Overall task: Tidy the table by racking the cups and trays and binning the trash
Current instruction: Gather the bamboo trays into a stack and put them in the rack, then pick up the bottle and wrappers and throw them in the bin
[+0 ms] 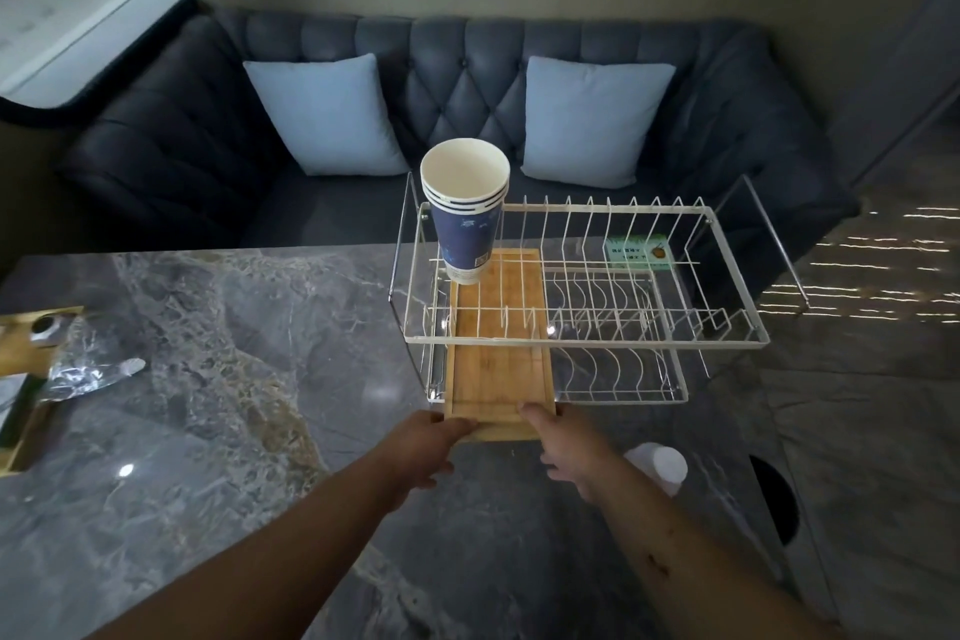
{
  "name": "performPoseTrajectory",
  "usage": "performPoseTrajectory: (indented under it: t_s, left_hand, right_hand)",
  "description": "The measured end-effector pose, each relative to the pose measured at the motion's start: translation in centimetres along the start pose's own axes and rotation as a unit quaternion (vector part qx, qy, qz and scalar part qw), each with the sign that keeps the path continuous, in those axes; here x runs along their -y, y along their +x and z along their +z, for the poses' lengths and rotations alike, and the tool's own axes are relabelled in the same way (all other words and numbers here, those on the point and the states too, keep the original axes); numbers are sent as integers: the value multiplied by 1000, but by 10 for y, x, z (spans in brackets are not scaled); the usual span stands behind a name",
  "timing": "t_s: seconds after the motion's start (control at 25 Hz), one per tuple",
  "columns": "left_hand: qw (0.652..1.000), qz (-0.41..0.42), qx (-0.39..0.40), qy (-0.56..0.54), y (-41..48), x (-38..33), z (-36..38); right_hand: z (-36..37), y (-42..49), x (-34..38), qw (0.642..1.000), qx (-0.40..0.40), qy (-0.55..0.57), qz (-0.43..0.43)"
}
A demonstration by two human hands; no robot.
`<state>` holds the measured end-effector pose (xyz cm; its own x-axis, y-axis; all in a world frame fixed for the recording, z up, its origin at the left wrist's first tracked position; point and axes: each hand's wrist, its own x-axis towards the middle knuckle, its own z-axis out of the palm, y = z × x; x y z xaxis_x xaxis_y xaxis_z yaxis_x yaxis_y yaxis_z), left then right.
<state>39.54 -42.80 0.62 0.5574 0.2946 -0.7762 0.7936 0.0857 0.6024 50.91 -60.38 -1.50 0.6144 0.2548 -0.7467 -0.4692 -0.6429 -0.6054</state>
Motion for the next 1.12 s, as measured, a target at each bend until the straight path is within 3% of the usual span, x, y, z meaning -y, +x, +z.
performPoseTrajectory:
  t_s: [0.24, 0.36, 0.48, 0.6, 0.68, 0.96, 1.12]
  left_hand:
    - [992, 13, 52, 114, -5, 17, -17]
    - [969, 35, 80, 232, -3, 26, -25]
    - [916, 64, 82, 388, -5, 32, -29]
    - [825, 100, 109, 546, -12, 39, -31]
    - [787, 105, 141, 592, -17, 43, -33]
    - [684, 117, 156, 703, -26, 46, -22]
    - [677, 118, 150, 711, -24, 36, -4]
  right_hand:
    - [3, -16, -17, 991, -31, -127, -20]
    - [8, -31, -28, 983, -7, -181, -33]
    - [17, -50, -36, 962, 11, -272, -23]
    - [25, -73, -51, 944, 15, -331, -2]
    - [29, -87, -63, 935, 34, -353, 0]
    - [12, -126, -87, 915, 24, -400, 37]
    - [-24, -130, -94, 926, -6, -377, 9]
